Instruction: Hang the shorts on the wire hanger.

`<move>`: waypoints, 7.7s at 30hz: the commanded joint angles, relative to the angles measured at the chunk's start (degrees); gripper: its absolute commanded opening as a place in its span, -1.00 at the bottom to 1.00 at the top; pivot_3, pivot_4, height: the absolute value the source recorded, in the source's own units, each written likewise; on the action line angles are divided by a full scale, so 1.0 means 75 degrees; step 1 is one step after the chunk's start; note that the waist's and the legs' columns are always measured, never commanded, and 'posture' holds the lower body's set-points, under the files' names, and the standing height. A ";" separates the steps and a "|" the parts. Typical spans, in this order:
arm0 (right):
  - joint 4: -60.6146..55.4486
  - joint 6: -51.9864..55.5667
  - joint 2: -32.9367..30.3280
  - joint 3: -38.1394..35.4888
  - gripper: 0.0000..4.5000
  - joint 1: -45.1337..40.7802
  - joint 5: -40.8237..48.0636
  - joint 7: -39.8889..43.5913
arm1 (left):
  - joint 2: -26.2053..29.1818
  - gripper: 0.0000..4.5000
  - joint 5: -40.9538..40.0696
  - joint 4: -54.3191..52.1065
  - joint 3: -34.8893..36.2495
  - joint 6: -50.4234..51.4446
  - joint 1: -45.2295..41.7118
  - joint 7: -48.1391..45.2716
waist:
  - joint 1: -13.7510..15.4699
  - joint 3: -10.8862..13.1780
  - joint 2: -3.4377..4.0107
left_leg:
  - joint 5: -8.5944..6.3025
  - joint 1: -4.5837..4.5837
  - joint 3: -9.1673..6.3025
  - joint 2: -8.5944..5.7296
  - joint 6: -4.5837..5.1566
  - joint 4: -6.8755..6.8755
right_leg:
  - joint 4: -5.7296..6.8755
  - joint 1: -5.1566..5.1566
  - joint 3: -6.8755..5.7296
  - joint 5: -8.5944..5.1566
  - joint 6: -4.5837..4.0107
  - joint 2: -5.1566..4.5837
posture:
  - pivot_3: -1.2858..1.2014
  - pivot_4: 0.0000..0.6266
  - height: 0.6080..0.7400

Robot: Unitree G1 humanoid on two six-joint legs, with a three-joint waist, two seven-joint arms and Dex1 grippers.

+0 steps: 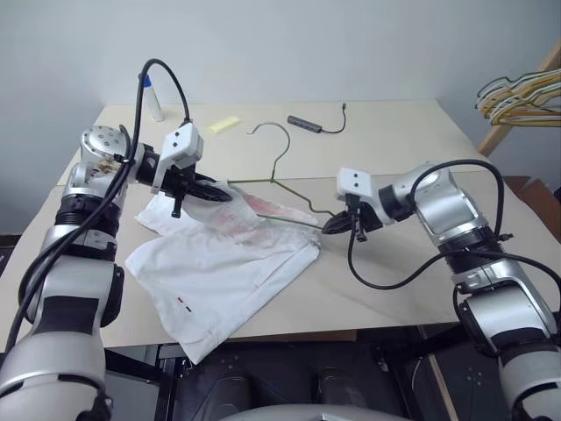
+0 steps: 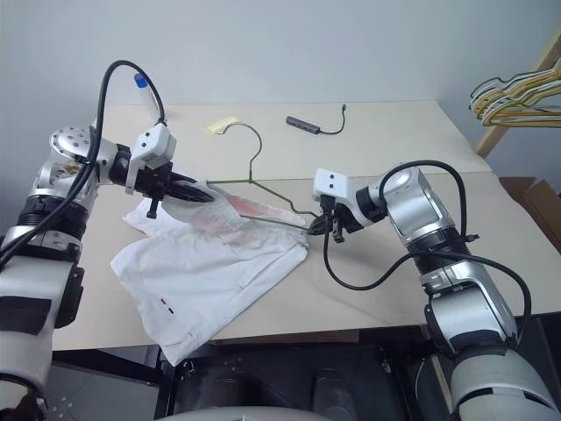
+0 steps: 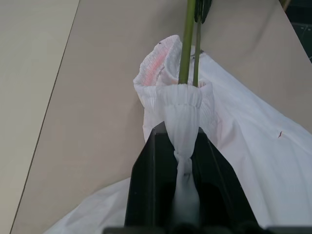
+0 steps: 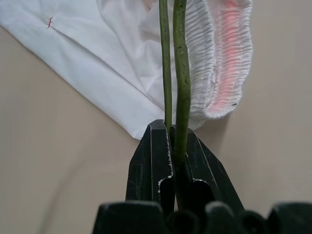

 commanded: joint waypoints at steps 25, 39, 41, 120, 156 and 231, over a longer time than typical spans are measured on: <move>0.0214 0.1343 -0.0456 -0.2679 0.99 0.0057 0.1250 -0.2070 | 0.0347 -1.00 0.0534 0.0629 0.0699 -0.1150 -0.0624 0.0780 | -0.0079 -0.0001 -0.0001 | -0.0006 -0.0004 0.0003 0.0001 0.0010 0.0003 | -0.0007 0.0002 0.0002 0.0001 0.0002 -0.0002 | 0.08 -1.00 1.00; -0.1225 0.2418 0.1582 -0.2340 0.99 0.1940 0.2101 -0.3307 | 0.0470 -1.00 0.0552 0.0555 0.0985 -0.1126 -0.0708 0.0818 | -0.0184 -0.0001 -0.0001 | -0.0014 0.0005 0.0000 0.0002 0.0024 0.0007 | 0.0007 0.0004 0.0010 0.0001 0.0004 0.0001 | 0.09 -1.00 1.00; -0.0935 0.2419 0.1847 -0.2309 0.99 0.1806 0.2092 -0.3368 | 0.0469 -1.00 0.0560 0.0557 0.0984 -0.1127 -0.0709 0.0819 | -0.0185 -0.0001 -0.0001 | -0.0013 0.0004 0.0000 0.0001 0.0022 0.0007 | 0.0006 0.0003 0.0011 0.0001 0.0004 0.0001 | 0.09 -1.00 1.00; -0.1222 -0.1316 0.0146 -0.0241 -0.57 -0.0860 -0.0489 -0.2282 | 0.0473 -1.00 0.0780 0.0441 0.1049 -0.1867 -0.0438 0.1058 | -0.0207 0.0000 0.0000 | -0.0014 -0.0014 0.0009 -0.0002 0.0024 0.0034 | 0.0007 -0.0005 0.0012 0.0003 0.0018 -0.0006 | 0.08 -1.00 1.00; 0.0395 -0.0057 0.1171 -0.1328 -0.94 -0.1326 0.0786 -0.1440 | 0.0414 -0.85 0.0035 -0.0055 0.1383 -0.1505 -0.0232 0.0165 | -0.0219 0.0000 0.0000 | -0.0012 -0.0014 0.0007 -0.0001 0.0022 0.0038 | 0.0012 -0.0004 0.0011 0.0003 0.0018 -0.0005 | 0.08 -1.00 1.00; 0.3762 0.2121 -0.0792 -0.8938 -0.95 -0.3502 -0.0253 -1.5380 | -0.2203 1.00 -0.4461 -0.6722 0.3211 0.2426 0.3565 0.4281 | -0.1207 -0.0075 0.0140 | -0.0051 0.0062 -0.0009 -0.0043 0.0092 0.0002 | -0.0044 0.0034 0.0125 0.0012 0.0061 -0.0040 | -0.07 -1.00 1.00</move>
